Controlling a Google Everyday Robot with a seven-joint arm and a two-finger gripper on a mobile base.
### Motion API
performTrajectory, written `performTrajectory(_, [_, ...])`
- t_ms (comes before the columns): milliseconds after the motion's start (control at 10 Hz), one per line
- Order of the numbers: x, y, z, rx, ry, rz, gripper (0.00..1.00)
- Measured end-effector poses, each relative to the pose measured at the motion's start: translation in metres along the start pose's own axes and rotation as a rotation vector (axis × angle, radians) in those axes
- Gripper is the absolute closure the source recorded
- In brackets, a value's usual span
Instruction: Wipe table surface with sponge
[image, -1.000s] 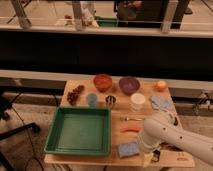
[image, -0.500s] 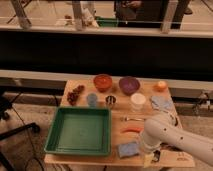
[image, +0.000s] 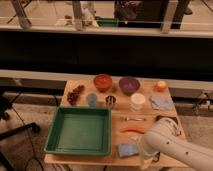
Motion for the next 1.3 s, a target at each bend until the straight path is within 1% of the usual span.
performTrajectory(100, [-0.003, -0.004, 0.003, -0.001, -0.004, -0.004, 0.20])
performTrajectory(300, [0.000, -0.016, 0.015, -0.010, -0.008, 0.007, 0.20])
performTrajectory(500, [-0.001, -0.033, 0.025, -0.018, -0.012, 0.011, 0.20])
performTrajectory(800, [0.001, -0.043, 0.037, -0.028, 0.001, 0.027, 0.20])
performTrajectory(1000, [0.002, -0.044, 0.043, -0.037, 0.009, 0.042, 0.21])
performTrajectory(1100, [0.002, -0.043, 0.044, -0.043, 0.012, 0.049, 0.24])
performTrajectory(1200, [0.002, -0.044, 0.046, -0.044, 0.015, 0.052, 0.32])
performTrajectory(1300, [0.002, -0.044, 0.046, -0.043, 0.016, 0.055, 0.44])
